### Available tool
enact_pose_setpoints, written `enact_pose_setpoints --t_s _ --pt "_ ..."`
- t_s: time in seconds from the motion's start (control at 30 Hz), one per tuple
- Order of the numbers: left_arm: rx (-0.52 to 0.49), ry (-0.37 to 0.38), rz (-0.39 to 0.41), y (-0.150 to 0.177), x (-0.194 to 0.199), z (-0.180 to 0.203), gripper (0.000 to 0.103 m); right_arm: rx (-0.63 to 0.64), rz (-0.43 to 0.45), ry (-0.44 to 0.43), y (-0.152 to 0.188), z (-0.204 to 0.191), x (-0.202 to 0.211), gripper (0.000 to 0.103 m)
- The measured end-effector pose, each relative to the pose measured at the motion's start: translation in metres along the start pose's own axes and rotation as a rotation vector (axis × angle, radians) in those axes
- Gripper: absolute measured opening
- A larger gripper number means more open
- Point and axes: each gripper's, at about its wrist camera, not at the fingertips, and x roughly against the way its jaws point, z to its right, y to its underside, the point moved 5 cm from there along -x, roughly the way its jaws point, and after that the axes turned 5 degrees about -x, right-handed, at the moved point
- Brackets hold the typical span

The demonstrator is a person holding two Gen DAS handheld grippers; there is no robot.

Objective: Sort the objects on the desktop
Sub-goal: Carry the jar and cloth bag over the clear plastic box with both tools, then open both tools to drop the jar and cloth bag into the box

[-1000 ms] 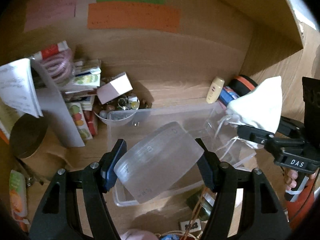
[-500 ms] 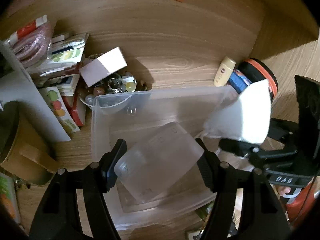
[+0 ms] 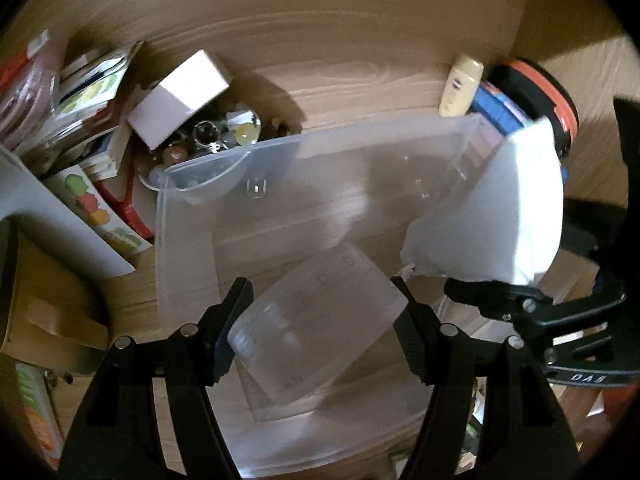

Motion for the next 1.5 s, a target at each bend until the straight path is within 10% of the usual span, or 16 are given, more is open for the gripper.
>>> enact_pose_setpoints --t_s 0.7,1.5 --pt "-0.058 0.015 -0.027 -0.003 -0.01 0.005 0.069 0.056 -0.268 -0.004 -0.006 0.007 -0.022 0.046" --pt "-0.001 -0.024 0.128 -0.007 0.06 -0.012 0.092 0.028 -0.123 0.099 -0.011 -0.007 0.058 0.073"
